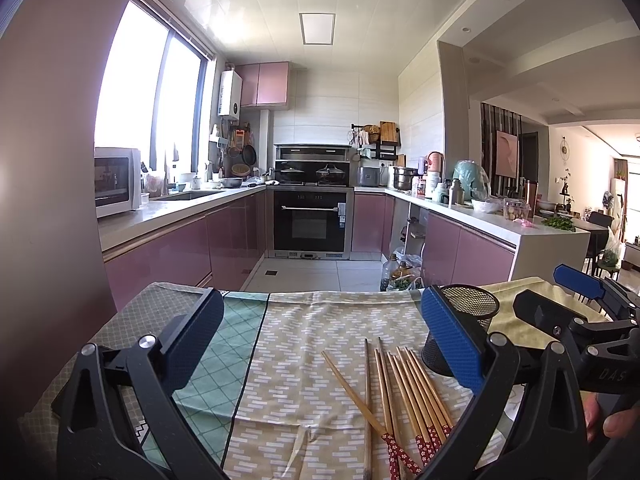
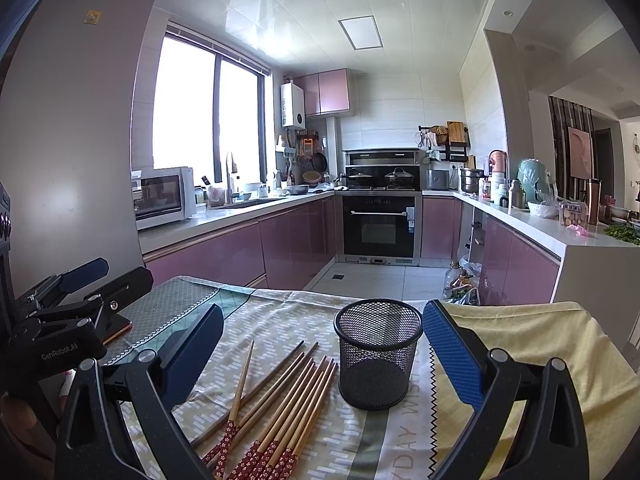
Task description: Organize utensils
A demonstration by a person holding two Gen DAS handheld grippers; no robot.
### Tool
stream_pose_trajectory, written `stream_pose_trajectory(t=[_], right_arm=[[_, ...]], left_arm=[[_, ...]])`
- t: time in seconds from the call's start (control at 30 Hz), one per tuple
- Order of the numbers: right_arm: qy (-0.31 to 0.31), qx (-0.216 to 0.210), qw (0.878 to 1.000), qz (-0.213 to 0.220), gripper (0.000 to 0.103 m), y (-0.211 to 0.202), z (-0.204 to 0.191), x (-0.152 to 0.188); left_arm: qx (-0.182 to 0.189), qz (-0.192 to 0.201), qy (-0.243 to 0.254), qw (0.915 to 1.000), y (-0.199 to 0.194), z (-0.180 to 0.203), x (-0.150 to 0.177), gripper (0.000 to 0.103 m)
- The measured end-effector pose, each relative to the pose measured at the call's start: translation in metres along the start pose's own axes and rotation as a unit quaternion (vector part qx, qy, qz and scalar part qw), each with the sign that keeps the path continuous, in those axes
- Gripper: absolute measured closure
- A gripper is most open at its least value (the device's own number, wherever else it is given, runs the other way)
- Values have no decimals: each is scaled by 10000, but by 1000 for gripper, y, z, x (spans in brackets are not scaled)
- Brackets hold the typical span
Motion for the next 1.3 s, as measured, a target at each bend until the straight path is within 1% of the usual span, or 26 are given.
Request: stream_pose_trajectory(t=[0.23,0.63,0.77,0.87,0.93,1.0,1.07,1.1,1.13,1.17,1.2,1.23,1.27,1.3], right_arm=[[40,-22,10000,-42,7,2,2,1],[113,-111,9997,-188,7,8,7,5],[218,-198,9987,-420,7,14,10,13],[299,-247,9960,-808,7,25,15,26],[337,-234,9921,-1187,7,36,18,41],[361,-258,9867,-1564,7,46,20,58],[335,-239,9806,-1916,12,55,20,74],[328,-259,9777,-2056,18,59,19,81],[335,-282,9747,-2194,24,62,18,88],[339,-295,9717,-2318,27,66,17,93],[333,-308,9689,-2432,33,69,16,99],[330,-315,9664,-2531,40,73,15,103],[328,-317,9640,-2621,43,75,15,108],[317,-311,9616,-2708,48,78,14,111]], left_arm=[[2,-17,9,10000,1,0,1,6],[83,-198,39,9998,9,4,6,6],[167,-406,68,9990,17,6,13,6],[327,-748,90,9966,29,7,26,6],[466,-1043,156,9933,40,9,38,6],[644,-1374,193,9882,51,13,52,6],[818,-1702,209,9818,62,15,68,13],[918,-1888,218,9775,68,17,76,16],[1015,-2054,204,9732,74,19,84,22],[1115,-2212,192,9687,79,21,91,26],[1183,-2342,189,9648,84,24,101,27],[1257,-2458,184,9610,89,27,108,32],[1343,-2549,185,9574,94,29,114,35],[1415,-2622,174,9544,97,32,120,37]])
Point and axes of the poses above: each gripper's, at about its wrist camera, not at the fingertips, and y roughly the way its jaws point, z to its right, x to its underside, the point moved 10 cm from there along y, roughly the way its jaws point, and after that the axes turned 7 degrees about y, right-handed, at the moved point
